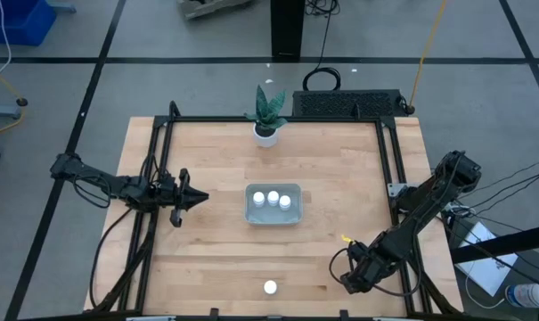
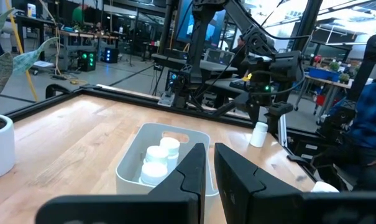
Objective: Pick and place pill bottles into a basket
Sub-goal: Put the white pill bottle into the gray bin
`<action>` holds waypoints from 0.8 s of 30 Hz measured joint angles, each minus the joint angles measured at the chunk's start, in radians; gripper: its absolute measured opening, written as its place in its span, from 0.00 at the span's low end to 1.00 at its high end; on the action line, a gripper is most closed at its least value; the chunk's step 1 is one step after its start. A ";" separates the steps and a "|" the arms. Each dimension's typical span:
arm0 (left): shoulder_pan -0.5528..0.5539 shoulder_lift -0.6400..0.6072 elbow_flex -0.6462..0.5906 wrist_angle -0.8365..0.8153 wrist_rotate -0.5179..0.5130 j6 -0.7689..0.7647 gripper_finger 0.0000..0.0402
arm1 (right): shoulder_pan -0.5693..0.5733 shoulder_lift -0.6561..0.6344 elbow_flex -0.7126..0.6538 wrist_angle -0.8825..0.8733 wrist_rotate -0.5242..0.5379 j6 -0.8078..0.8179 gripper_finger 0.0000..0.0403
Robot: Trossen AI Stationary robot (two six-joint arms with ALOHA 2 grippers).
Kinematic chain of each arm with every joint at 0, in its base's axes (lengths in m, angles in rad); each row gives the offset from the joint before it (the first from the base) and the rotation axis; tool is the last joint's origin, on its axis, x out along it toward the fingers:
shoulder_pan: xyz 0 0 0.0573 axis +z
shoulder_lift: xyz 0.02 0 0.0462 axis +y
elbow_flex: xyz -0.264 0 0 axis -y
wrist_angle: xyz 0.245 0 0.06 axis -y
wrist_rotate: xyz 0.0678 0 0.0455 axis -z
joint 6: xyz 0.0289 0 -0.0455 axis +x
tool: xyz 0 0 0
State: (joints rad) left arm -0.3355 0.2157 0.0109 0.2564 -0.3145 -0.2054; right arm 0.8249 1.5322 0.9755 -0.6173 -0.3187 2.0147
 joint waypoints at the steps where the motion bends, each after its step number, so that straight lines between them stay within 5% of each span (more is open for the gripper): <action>1: 0.000 0.000 0.000 0.000 0.000 0.000 0.09 | 0.000 0.000 -0.002 0.002 0.000 0.000 0.73; 10: 0.000 0.000 0.000 -0.001 0.002 0.000 0.09 | 0.000 -0.001 -0.005 0.009 -0.003 -0.018 0.36; 18: 0.000 0.000 0.000 -0.001 0.000 0.016 0.09 | -0.004 -0.020 -0.005 0.046 0.014 -0.033 0.36; 24: 0.000 0.000 0.000 0.000 -0.001 0.017 0.09 | -0.026 -0.134 -0.006 0.024 0.305 -0.043 0.36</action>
State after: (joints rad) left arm -0.3355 0.2157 0.0109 0.2565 -0.3157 -0.1883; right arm 0.7989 1.3983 0.9695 -0.5934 -0.0142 1.9717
